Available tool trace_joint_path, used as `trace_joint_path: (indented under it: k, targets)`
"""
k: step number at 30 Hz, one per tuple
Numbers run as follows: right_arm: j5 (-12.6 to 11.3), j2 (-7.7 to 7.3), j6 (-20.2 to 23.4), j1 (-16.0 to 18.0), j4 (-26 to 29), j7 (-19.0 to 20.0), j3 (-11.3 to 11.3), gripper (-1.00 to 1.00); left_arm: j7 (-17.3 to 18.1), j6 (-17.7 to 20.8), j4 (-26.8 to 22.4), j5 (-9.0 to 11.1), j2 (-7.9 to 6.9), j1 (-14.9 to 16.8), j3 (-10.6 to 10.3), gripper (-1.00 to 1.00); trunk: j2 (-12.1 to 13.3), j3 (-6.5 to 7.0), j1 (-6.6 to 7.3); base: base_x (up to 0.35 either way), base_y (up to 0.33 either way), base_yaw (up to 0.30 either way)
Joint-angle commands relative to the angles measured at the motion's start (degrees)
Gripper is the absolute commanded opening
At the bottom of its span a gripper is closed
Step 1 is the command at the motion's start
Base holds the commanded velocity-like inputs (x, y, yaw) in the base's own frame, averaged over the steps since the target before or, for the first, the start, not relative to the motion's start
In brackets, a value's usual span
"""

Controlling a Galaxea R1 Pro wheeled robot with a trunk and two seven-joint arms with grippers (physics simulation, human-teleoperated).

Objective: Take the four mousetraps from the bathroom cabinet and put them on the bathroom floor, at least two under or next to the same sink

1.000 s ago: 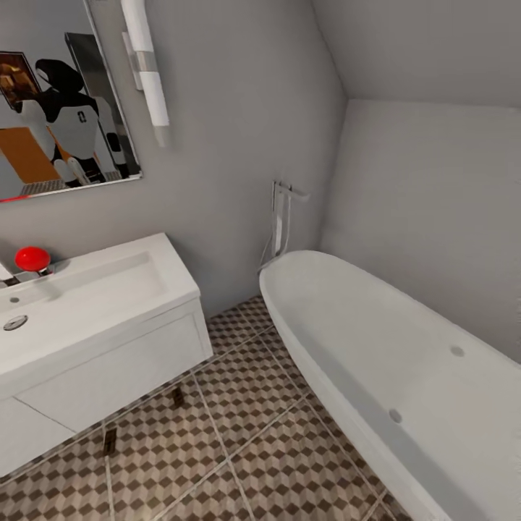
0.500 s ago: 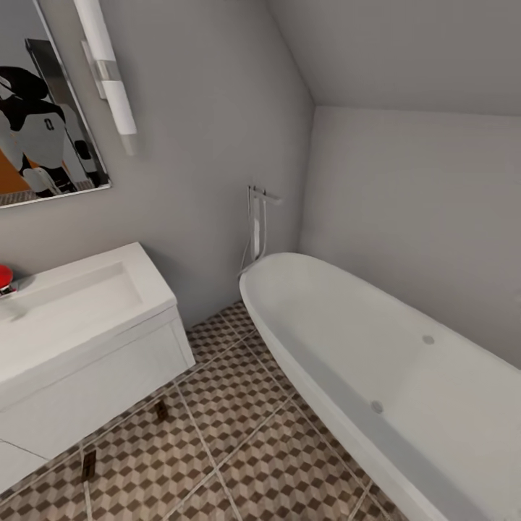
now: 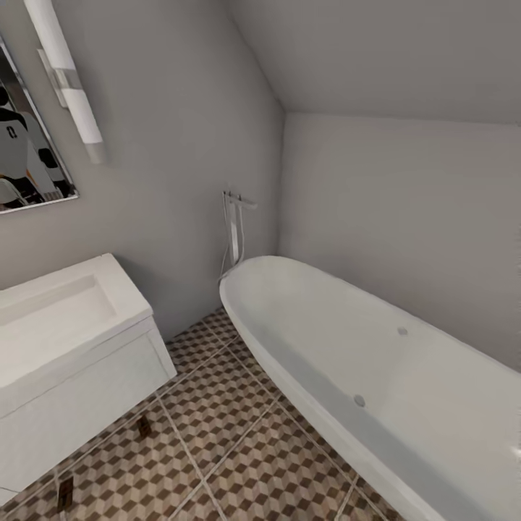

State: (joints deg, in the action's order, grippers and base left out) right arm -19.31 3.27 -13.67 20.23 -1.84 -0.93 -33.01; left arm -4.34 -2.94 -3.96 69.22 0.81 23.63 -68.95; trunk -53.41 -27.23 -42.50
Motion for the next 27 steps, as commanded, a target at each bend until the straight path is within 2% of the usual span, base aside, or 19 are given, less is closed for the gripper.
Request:
trace_joint_path:
  k: [1, 27]
  targets:
    - [-0.4, 0.06, -0.3, 0.1, -0.2, -0.1, -0.5, 1.00, -0.3, -0.1, -0.1, 0.4, -0.02, 0.0, -0.5, 1.00, 0.0, 0.02, 0.00, 0.000, 0.000, -0.207]
    - [-0.4, -0.01, -0.3, 0.1, -0.2, -0.1, -0.5, 1.00, -0.3, -0.1, -0.1, 0.4, -0.02, 0.0, -0.5, 1.00, 0.0, 1.99, 0.00, 0.000, 0.000, -0.207]
